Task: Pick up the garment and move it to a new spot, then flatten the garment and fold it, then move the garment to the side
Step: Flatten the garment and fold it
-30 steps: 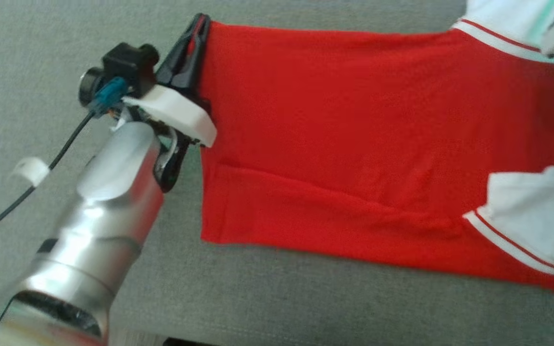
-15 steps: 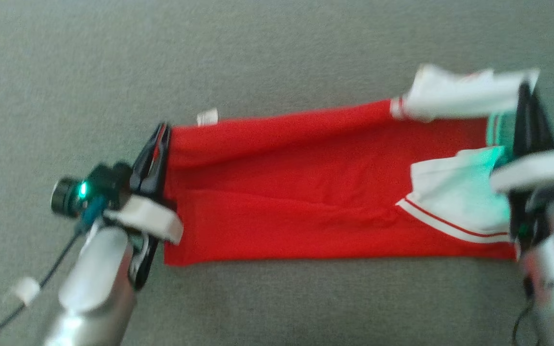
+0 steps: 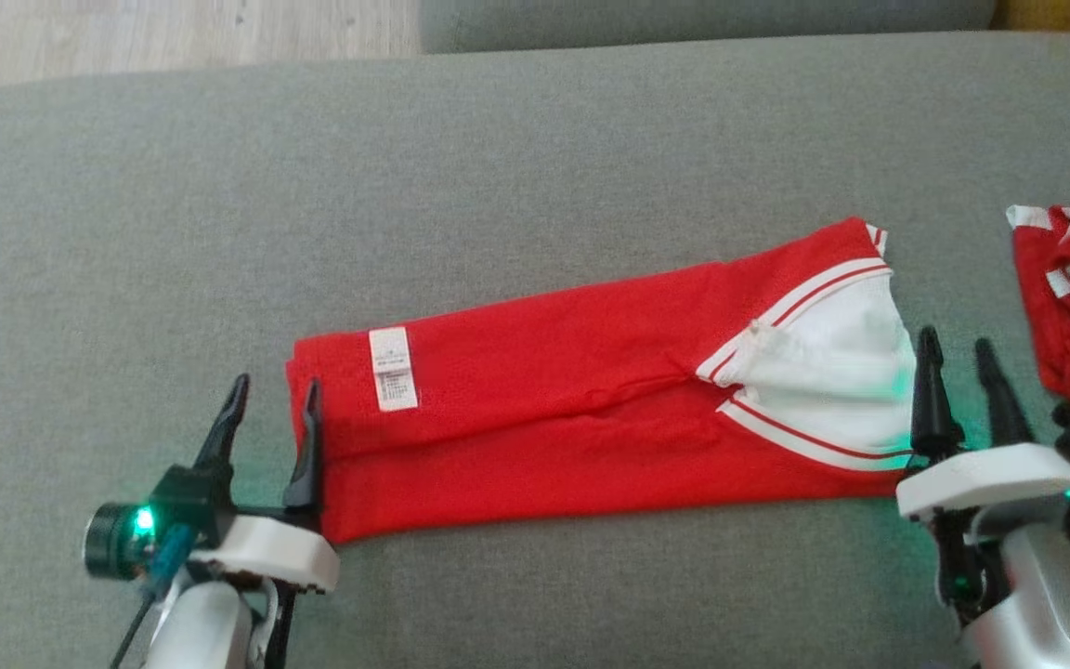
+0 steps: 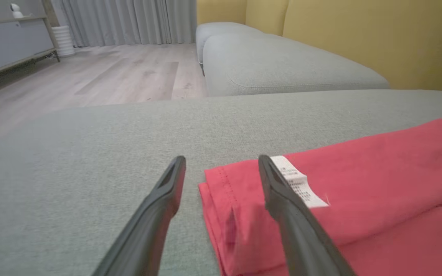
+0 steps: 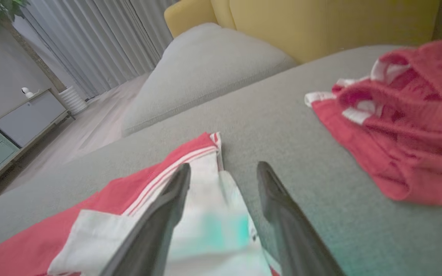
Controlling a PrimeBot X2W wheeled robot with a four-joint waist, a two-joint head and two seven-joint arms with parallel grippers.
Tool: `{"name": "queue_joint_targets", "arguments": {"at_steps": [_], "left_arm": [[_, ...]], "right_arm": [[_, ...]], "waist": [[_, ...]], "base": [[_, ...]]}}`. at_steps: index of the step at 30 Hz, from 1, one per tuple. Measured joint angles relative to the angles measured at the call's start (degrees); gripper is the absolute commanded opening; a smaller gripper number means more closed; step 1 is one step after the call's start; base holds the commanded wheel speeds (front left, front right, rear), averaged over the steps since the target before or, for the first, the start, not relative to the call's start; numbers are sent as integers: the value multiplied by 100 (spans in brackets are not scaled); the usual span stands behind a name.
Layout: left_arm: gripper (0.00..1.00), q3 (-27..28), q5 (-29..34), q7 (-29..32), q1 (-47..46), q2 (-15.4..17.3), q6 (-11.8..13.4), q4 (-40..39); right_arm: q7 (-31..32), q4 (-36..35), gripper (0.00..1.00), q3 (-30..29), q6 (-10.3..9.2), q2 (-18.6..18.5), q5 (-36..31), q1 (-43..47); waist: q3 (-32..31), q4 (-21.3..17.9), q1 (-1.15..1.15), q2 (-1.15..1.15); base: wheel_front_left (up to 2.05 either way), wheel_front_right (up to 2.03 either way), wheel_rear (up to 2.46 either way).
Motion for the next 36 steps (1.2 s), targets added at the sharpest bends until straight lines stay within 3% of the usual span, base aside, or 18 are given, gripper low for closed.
{"name": "queue_joint_targets", "arguments": {"at_steps": [6, 12, 24, 36], "left_arm": [[100, 456, 299, 0, 472, -198, 322, -572], [100, 477, 450, 0, 1329, -408, 185, -829], [100, 304, 497, 0, 1501, -467, 36, -822], [100, -129, 164, 0, 1040, -480, 74, -678]], "right_arm": [[-1, -424, 100, -238, -1, 62, -961, 1], [-1, -423, 100, -289, -1, 291, -1777, 343], [0, 203, 100, -289, -1, 397, -1904, 520], [146, 1800, 100, -621, 0, 132, -2205, -806]], "waist": [[-187, 12, 0, 0], [-538, 96, 0, 0], [-667, 160, 1, 0], [-14, 395, 2, 0]], "base": [[0, 0, 0], [0, 0, 0], [0, 0, 0], [0, 0, 0]]}}
